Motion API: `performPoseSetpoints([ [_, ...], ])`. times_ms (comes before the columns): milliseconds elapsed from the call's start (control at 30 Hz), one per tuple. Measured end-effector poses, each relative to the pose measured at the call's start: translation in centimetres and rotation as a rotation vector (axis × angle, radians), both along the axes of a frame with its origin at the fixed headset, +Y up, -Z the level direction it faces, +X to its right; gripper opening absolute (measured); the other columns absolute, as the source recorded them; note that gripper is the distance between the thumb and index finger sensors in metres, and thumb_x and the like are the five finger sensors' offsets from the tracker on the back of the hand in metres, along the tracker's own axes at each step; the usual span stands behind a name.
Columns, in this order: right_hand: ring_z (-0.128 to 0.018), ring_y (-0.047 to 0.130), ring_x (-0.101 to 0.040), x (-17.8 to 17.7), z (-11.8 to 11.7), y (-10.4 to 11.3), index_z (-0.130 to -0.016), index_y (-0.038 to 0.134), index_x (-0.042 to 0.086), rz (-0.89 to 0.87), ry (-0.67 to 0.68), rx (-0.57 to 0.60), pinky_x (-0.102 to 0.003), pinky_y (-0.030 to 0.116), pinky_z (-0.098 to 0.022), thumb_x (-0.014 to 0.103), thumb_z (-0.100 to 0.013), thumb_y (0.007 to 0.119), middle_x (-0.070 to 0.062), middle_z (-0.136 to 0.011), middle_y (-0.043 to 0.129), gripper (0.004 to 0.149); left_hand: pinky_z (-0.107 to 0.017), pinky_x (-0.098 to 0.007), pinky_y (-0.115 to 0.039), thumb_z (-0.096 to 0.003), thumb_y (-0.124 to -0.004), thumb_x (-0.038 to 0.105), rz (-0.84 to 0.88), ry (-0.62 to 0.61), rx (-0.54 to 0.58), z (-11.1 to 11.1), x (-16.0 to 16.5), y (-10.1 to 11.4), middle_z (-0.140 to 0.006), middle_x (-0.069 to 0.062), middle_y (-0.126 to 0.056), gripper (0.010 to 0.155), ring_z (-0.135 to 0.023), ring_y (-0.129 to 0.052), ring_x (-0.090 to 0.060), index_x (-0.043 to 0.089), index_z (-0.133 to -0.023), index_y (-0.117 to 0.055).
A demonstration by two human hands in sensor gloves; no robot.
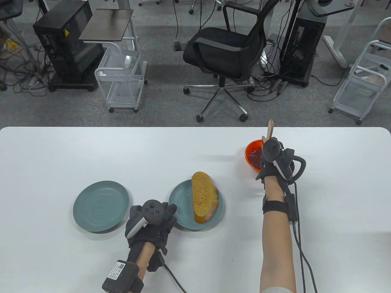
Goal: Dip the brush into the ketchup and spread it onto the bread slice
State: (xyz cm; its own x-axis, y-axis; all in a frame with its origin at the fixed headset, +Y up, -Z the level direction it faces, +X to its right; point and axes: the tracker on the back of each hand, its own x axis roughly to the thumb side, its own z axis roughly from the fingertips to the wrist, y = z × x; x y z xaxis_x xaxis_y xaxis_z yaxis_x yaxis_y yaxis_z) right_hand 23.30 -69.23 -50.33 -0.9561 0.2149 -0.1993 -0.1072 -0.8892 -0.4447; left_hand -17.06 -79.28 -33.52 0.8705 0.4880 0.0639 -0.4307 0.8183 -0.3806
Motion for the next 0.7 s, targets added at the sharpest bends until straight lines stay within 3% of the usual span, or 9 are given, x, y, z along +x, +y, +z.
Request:
performPoseSetpoints([
  [233,-0.047,0.111,-0.03,1.0,2.5,5.3,-0.088,0.079,0.008,-0.148,0.014,0.144,-0.035,0.098,-0.028,0.031,-0.05,0.087,-0.02,-0.073,0.092,0.046,-0.071,-0.059,-0.034,-0.065,-0.064,0.04,0.004,-0.001,-0.005,0.0,0.0,0.0,-0.119,-0.015,-0.046,0.052,-0.109,-0.035,-0.044,0.024,-0.114,-0.055],
  [367,-0.043,0.112,-0.03,-0.5,5.6,6.8,-0.086,0.08,0.004,-0.435,0.133,0.218,-0.034,0.098,-0.025,0.03,-0.049,0.089,-0.022,-0.069,0.093,0.046,-0.071,-0.059,-0.033,-0.0651,-0.063,0.04,0.001,-0.002,-0.009,0.0,0.0,0.0,-0.119,-0.015,-0.046,0.052,-0.109,-0.035,-0.044,0.024,-0.114,-0.055],
  [467,-0.041,0.112,-0.03,-3.2,7.9,5.6,-0.085,0.08,0.004,-0.576,0.255,0.2,-0.033,0.099,-0.024,0.031,-0.049,0.089,-0.022,-0.068,0.093,0.046,-0.071,-0.059,-0.033,-0.0651,-0.064,0.04,0.0,-0.002,-0.013,0.0,0.0,0.1,-0.12,-0.014,-0.046,0.052,-0.109,-0.035,-0.044,0.025,-0.114,-0.054],
  [700,-0.04,0.113,-0.029,-10.8,10.9,-1.3,-0.084,0.08,0.003,-0.684,0.387,0.039,-0.031,0.101,-0.022,0.03,-0.049,0.089,-0.023,-0.067,0.094,0.046,-0.071,-0.059,-0.033,-0.0652,-0.063,0.04,-0.002,-0.004,-0.011,0.0,0.0,0.0,-0.12,-0.015,-0.046,0.052,-0.109,-0.035,-0.044,0.024,-0.114,-0.054],
])
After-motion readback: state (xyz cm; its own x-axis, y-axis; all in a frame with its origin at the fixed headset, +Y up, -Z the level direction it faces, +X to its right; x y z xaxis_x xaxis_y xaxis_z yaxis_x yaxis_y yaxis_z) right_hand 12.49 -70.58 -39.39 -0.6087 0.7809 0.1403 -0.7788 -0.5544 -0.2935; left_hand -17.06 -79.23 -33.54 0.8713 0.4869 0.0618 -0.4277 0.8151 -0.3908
